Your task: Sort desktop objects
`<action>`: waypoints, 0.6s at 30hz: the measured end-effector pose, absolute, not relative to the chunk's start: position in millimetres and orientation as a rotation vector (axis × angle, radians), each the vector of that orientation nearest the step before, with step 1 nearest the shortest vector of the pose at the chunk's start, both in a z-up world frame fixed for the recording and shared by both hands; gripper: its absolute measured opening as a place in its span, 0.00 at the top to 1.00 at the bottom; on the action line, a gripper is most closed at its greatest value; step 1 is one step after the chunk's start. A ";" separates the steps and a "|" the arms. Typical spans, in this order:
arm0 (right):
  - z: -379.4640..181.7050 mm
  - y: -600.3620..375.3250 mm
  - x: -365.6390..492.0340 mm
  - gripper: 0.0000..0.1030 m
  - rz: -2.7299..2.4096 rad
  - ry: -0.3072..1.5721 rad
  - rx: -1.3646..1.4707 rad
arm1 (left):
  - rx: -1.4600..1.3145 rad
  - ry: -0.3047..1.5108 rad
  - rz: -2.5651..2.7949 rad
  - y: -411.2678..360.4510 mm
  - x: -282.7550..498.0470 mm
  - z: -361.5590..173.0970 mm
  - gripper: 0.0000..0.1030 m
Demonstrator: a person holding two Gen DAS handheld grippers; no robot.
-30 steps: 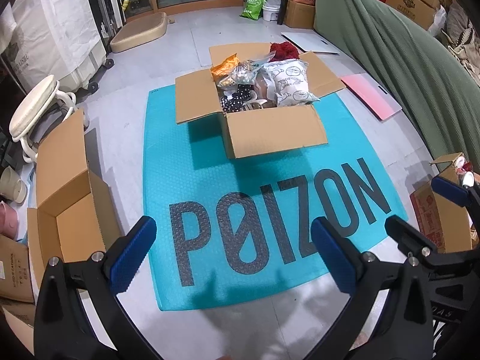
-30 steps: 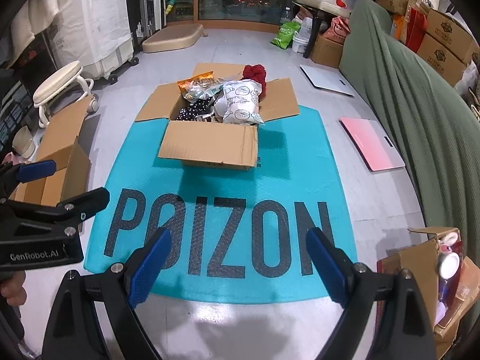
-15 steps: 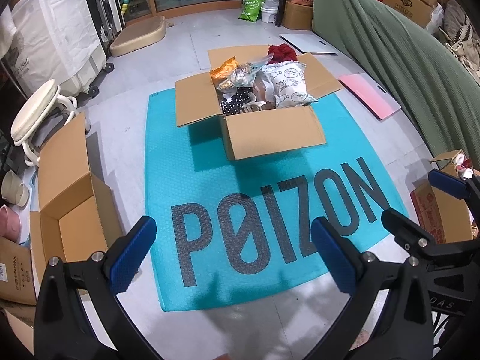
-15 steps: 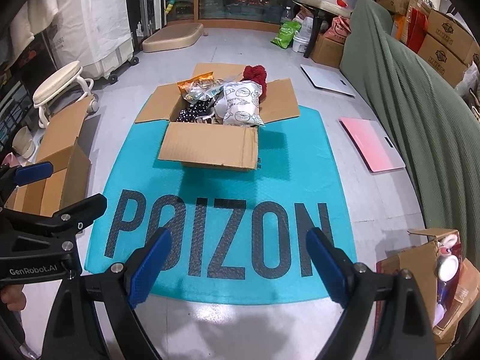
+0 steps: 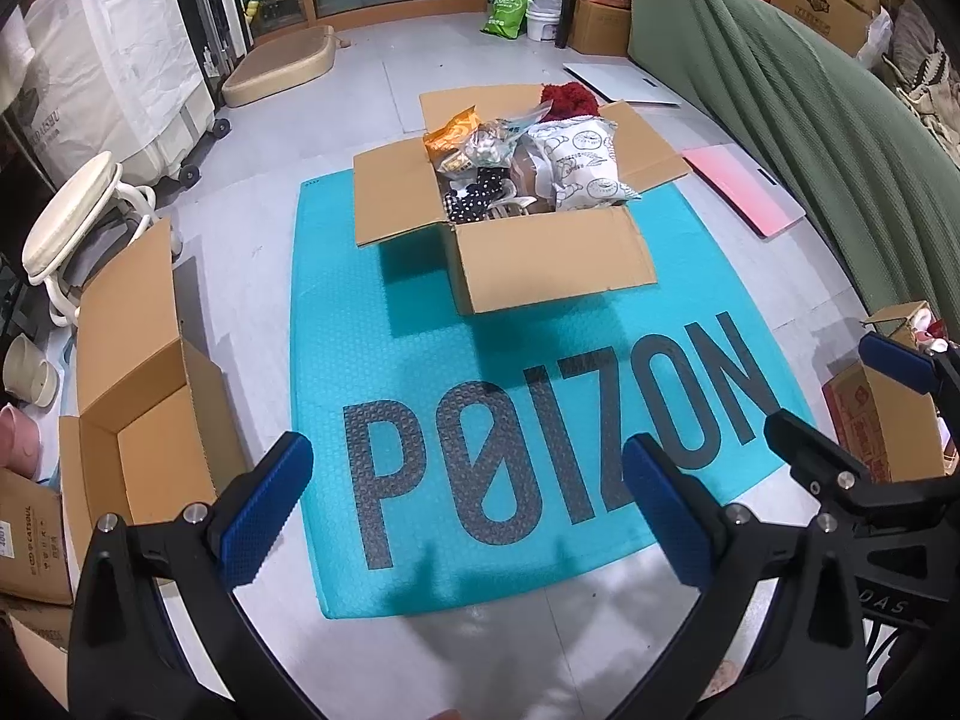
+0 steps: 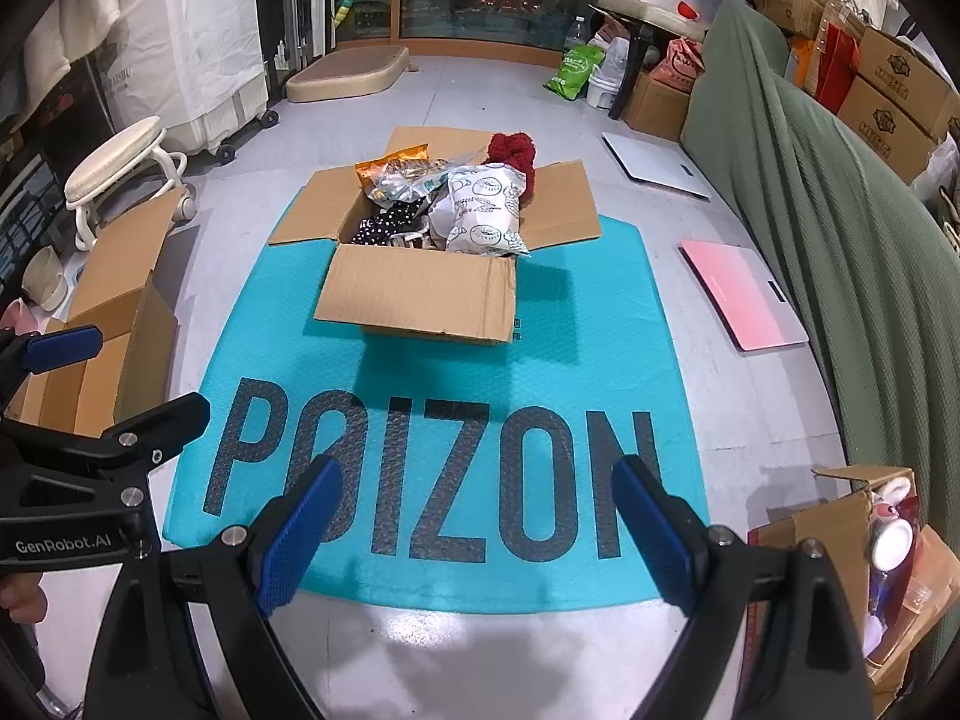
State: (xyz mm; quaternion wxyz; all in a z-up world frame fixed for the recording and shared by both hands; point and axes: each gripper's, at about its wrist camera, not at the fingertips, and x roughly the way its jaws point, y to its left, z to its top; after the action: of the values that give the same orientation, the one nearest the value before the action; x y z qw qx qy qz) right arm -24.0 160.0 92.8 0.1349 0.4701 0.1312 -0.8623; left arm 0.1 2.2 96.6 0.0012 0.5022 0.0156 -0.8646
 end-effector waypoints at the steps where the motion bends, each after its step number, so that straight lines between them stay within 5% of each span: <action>1: 92.9 159.8 -23.9 0.11 -2.497 0.380 1.363 | 1.576 0.047 -2.712 1.9 0.3 96.2 0.00; 18: 92.4 156.2 -24.9 0.11 -2.481 0.409 1.355 | 1.587 0.081 -2.698 -5.7 2.3 93.8 0.00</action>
State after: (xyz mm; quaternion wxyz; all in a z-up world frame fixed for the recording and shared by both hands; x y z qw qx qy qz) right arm -24.9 156.2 92.4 0.1423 0.4695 0.1418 -0.8598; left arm 2.3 -5.7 93.8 0.0052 0.5068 0.0257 -0.8617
